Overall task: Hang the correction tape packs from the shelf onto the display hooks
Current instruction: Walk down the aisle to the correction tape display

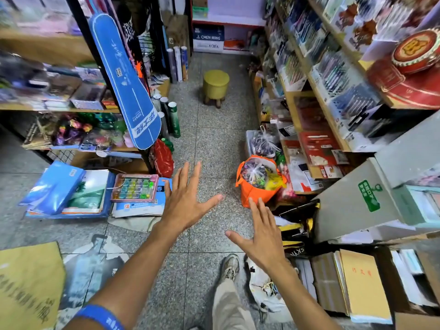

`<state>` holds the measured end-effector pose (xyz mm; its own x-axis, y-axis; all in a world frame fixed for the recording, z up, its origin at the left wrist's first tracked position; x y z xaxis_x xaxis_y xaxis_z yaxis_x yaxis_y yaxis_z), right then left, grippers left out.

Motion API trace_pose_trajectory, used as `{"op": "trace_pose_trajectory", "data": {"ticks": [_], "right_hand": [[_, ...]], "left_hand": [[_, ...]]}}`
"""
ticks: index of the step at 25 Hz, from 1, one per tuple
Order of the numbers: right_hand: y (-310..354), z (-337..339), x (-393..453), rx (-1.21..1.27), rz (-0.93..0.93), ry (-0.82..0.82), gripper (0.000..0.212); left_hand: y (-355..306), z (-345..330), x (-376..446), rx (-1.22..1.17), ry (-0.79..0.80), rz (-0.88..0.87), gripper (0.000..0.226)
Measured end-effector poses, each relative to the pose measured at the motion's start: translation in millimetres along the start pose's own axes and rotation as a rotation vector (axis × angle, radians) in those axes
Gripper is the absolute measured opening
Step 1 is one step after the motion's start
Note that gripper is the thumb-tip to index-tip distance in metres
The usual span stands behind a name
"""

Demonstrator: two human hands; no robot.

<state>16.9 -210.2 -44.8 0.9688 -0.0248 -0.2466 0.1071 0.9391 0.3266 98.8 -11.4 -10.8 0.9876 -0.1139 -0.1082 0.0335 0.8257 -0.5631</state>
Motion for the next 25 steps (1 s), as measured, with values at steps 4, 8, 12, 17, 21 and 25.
{"op": "trace_pose_trajectory", "data": {"ticks": [4,8,12,17,21,25], "right_hand": [[-23,-7,82,0.031,-0.021,0.056,0.117],[-33,-5,168,0.061,0.0,0.1,0.116],[-35,17,260,0.095,0.019,0.099,0.123],[-27,41,360,0.103,0.017,0.148,0.121],[-7,58,474,0.094,0.004,0.123,0.126],[23,89,576,0.044,0.013,0.137,0.129]], "left_hand": [[4,-15,78,0.038,0.015,0.044,0.105],[-1,-16,161,0.047,-0.007,0.073,0.105],[-8,-6,243,0.032,-0.026,0.082,0.104],[3,7,350,-0.02,-0.038,0.121,0.1],[22,26,471,-0.016,-0.083,0.113,0.107],[40,57,588,-0.015,-0.127,0.101,0.112]]}}
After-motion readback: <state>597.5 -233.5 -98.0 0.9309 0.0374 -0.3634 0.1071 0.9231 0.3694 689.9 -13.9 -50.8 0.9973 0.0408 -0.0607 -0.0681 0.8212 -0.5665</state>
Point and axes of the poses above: each hand's wrist, its own x-axis towards the middle knuckle, its own z-axis out of the back of the hand, y = z × x, the point moved 10 cm from there along x, towards the middle knuckle, and after that the axes turned 7 degrees about -x, right-handed, at the moved point
